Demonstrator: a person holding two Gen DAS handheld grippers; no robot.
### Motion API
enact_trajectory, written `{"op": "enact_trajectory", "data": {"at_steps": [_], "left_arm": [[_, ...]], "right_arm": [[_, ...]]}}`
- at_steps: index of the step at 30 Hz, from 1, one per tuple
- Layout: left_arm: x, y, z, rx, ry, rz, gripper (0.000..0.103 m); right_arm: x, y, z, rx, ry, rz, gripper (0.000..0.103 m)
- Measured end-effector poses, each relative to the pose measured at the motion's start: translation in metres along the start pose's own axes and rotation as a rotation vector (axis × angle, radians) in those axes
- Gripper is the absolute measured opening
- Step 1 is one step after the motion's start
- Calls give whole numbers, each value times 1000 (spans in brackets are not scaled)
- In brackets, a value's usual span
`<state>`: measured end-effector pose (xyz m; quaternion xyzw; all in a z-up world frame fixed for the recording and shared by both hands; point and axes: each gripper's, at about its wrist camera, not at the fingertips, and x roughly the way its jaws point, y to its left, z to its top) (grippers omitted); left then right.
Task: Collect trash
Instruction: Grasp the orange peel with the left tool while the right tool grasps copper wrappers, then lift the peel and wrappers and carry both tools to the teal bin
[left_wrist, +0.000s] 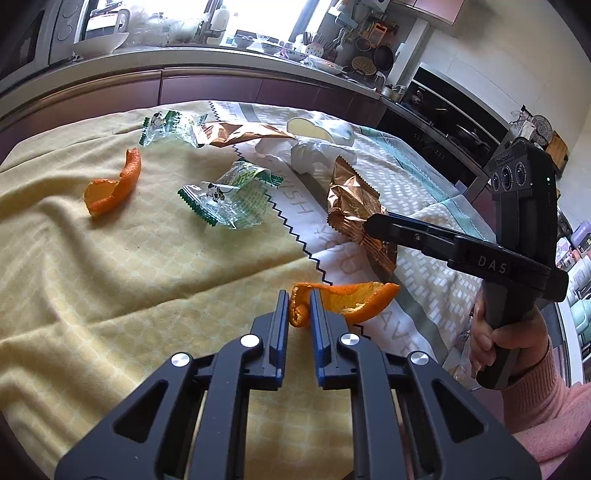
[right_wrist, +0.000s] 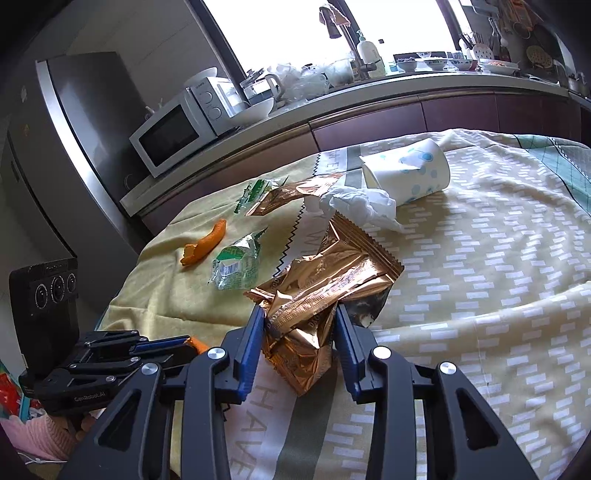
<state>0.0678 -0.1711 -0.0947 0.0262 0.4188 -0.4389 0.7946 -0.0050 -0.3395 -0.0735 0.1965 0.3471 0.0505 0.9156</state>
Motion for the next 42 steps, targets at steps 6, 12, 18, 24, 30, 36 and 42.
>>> {"op": "enact_trajectory", "data": {"at_steps": [6, 12, 18, 24, 30, 36, 42], "left_arm": [[-10, 2, -5, 3, -21, 29, 10], [-33, 14, -12, -14, -55, 65, 10], [-57, 35, -19, -71, -90, 102, 9], [-82, 54, -26, -118, -134, 140, 9], [-107, 69, -33, -150, -170, 185, 9], [-115, 88, -46, -186, -151, 214, 10], [-112, 98, -59, -189, -108, 209, 12]], "right_arm": [[-3, 12, -2, -32, 1, 23, 36], [-1, 33, -1, -84, -3, 46, 36], [1, 53, 2, -138, -10, 64, 36], [6, 72, 6, -182, -9, 96, 36], [15, 94, 7, -225, 1, 134, 36], [27, 112, 5, -254, 27, 173, 36], [40, 125, 2, -275, 61, 195, 36]]}}
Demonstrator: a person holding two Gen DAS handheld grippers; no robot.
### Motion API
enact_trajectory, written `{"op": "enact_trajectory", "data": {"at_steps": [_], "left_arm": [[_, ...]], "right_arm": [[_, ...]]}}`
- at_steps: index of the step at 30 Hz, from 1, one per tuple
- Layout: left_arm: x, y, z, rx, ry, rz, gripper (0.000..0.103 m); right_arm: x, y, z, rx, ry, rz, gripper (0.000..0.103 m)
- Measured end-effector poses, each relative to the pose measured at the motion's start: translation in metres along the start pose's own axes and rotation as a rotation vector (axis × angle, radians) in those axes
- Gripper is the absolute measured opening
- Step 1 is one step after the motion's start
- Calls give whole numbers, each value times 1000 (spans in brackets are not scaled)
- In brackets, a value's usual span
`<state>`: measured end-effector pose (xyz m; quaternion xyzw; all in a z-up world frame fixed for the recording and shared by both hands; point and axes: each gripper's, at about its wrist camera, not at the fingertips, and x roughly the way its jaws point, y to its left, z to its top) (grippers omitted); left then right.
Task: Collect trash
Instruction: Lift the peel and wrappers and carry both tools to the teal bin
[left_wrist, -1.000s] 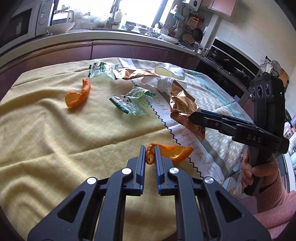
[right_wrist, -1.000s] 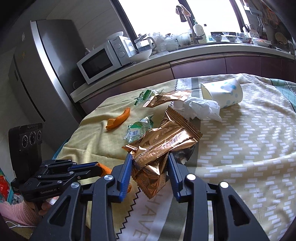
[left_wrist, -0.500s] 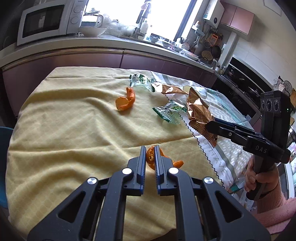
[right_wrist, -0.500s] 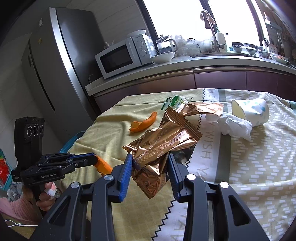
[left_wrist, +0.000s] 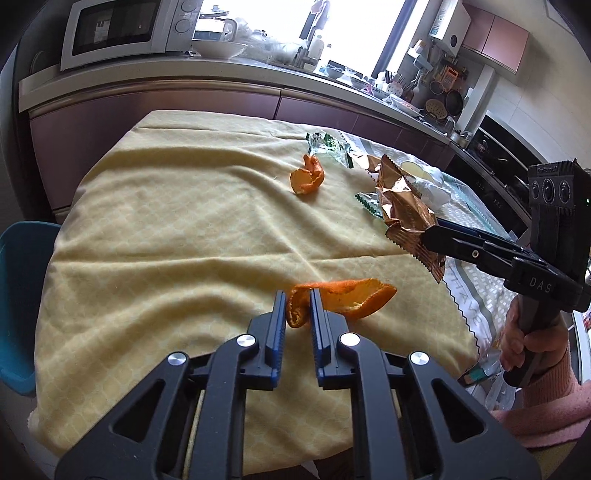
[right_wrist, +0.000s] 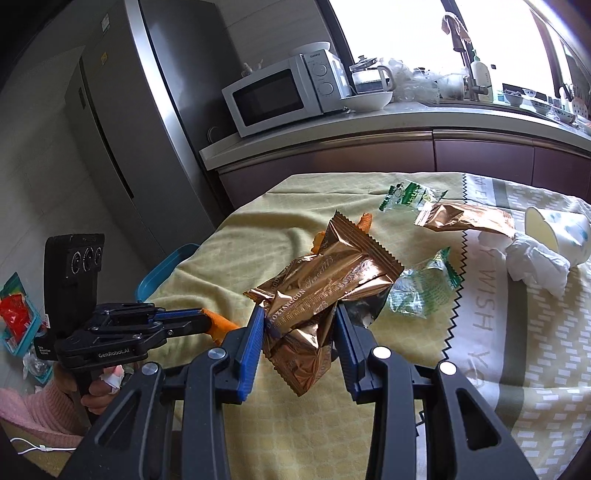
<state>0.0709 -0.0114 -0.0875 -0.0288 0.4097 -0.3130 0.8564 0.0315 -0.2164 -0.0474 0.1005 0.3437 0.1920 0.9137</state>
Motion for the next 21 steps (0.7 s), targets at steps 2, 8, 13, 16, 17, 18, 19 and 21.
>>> {"op": "enact_trajectory", "data": {"at_steps": [2, 8, 13, 16, 17, 18, 19, 21], "left_arm": [[2, 3, -2, -12, 10, -7, 12], [-1, 7, -3, -20, -13, -1, 10], [-12, 11, -2, -30, -39, 2, 9], [-21, 14, -4, -37, -58, 10, 9], [-25, 15, -4, -40, -64, 15, 9], [-29, 17, -5, -45, -71, 20, 8], [-33, 20, -5, -49, -78, 25, 8], [-42, 24, -6, -59, -93, 38, 8]], "right_arm": [[5, 3, 1, -2, 7, 6, 36], [13, 10, 2, -14, 21, 20, 36], [17, 18, 7, -35, 22, 32, 36], [20, 25, 10, -52, 23, 42, 36], [22, 28, 12, -58, 23, 46, 36], [23, 30, 13, -64, 24, 51, 36], [25, 33, 14, -70, 25, 56, 36], [27, 39, 17, -84, 25, 67, 36]]}}
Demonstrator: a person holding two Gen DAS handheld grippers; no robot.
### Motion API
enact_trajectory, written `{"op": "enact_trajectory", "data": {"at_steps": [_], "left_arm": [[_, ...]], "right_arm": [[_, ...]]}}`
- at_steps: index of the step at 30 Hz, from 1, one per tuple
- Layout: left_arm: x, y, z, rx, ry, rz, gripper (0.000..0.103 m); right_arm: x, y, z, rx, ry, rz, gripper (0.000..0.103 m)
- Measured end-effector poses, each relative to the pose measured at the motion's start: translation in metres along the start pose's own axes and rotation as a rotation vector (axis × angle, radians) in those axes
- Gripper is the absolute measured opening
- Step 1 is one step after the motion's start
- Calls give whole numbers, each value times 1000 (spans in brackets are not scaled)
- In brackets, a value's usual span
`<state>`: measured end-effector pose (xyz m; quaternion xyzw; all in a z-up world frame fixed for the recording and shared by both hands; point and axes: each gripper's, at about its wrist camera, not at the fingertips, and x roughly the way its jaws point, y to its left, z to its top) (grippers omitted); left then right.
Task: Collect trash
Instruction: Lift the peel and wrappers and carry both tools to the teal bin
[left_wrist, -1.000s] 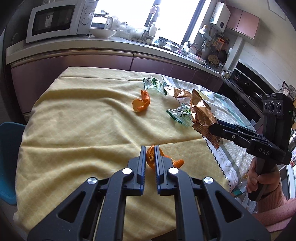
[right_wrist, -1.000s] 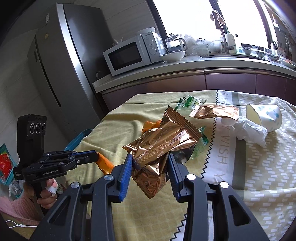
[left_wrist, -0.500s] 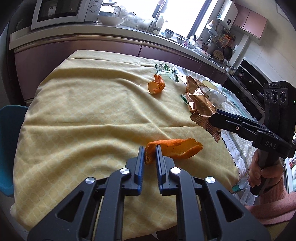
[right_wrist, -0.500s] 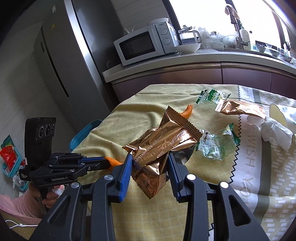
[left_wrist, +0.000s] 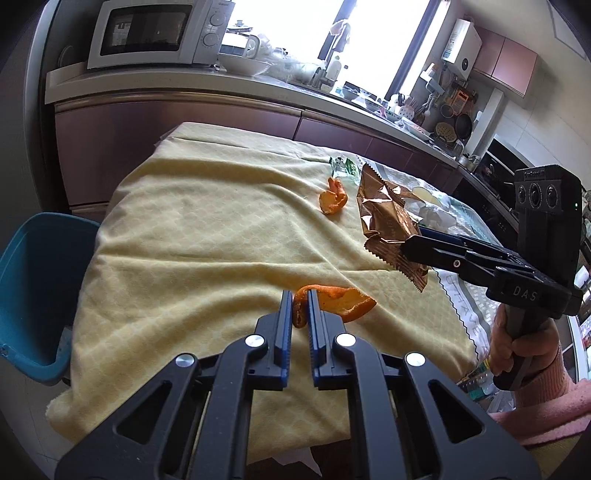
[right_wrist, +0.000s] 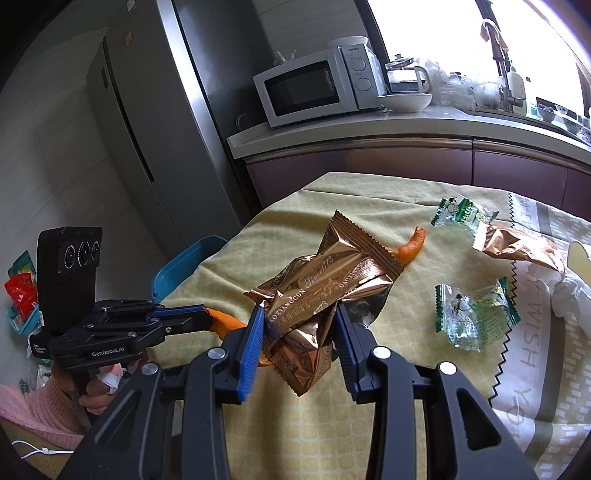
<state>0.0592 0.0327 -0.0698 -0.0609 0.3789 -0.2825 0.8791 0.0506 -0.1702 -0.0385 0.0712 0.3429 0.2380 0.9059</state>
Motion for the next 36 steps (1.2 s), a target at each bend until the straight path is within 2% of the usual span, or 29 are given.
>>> {"op": "enact_trajectory", "data": {"at_steps": [12, 24, 36], "left_arm": [[-61, 38, 8, -49, -108, 102, 8], [-118, 98, 11, -151, -206, 263, 8], [-130, 168, 3, -267, -201, 394, 8]], "right_arm": [[25, 37, 20, -83, 10, 73, 36], [58, 84, 46, -202, 43, 168, 36], [110, 135, 68, -322, 135, 255, 36]]}}
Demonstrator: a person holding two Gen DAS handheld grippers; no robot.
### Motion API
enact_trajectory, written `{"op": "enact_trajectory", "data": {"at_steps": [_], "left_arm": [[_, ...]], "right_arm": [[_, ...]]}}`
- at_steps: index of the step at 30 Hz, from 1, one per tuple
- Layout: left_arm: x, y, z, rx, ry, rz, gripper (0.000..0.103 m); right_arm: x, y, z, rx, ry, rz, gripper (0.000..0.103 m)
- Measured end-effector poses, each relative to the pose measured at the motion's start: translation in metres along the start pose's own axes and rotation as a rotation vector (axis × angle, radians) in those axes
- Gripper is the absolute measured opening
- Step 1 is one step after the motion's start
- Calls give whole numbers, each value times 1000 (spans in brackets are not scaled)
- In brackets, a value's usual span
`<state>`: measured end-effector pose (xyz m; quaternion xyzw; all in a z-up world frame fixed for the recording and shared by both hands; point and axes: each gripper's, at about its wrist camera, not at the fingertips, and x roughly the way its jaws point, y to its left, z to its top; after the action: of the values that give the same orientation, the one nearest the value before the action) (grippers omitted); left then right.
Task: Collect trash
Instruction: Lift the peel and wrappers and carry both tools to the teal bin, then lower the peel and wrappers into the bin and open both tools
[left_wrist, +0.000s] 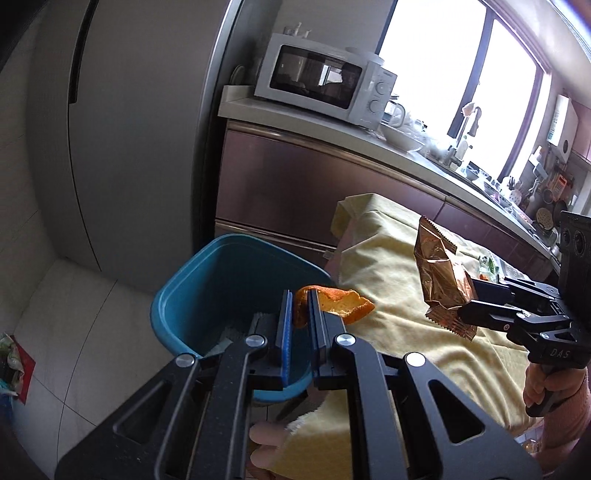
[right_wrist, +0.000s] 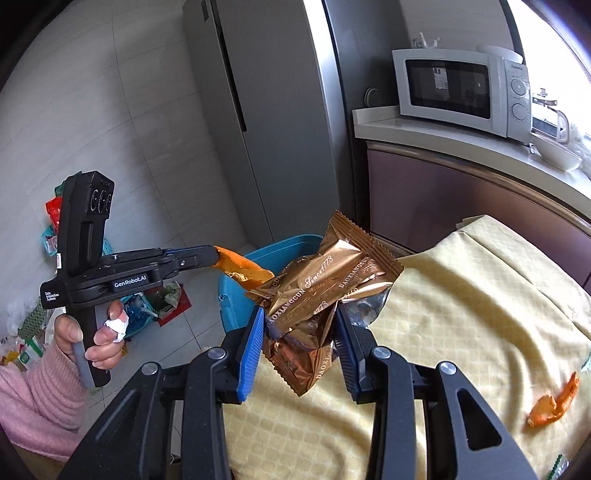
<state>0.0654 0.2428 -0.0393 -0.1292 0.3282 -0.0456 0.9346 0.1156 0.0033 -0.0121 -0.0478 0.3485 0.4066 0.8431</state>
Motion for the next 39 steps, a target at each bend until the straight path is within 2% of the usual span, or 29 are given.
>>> {"op": "enact_trajectory", "data": {"at_steps": [11, 18, 23, 26, 31, 39], "left_arm": [[31, 40, 1, -62, 43, 108, 8], [54, 51, 2, -87, 72, 143, 8], [69, 56, 3, -114, 90, 146, 9], [82, 60, 3, -129, 107, 140, 9], [101, 61, -3, -150, 149, 132, 10], [104, 56, -5, -157, 122, 113, 10]], "right_arm": [[67, 14, 23, -43, 129, 53, 36], [106, 20, 27, -62, 210, 59, 37], [130, 17, 30, -26, 257, 74, 40], [141, 12, 32, 10, 272, 83, 44], [147, 6, 32, 57, 273, 76, 45], [136, -4, 27, 94, 248, 76, 48]]}}
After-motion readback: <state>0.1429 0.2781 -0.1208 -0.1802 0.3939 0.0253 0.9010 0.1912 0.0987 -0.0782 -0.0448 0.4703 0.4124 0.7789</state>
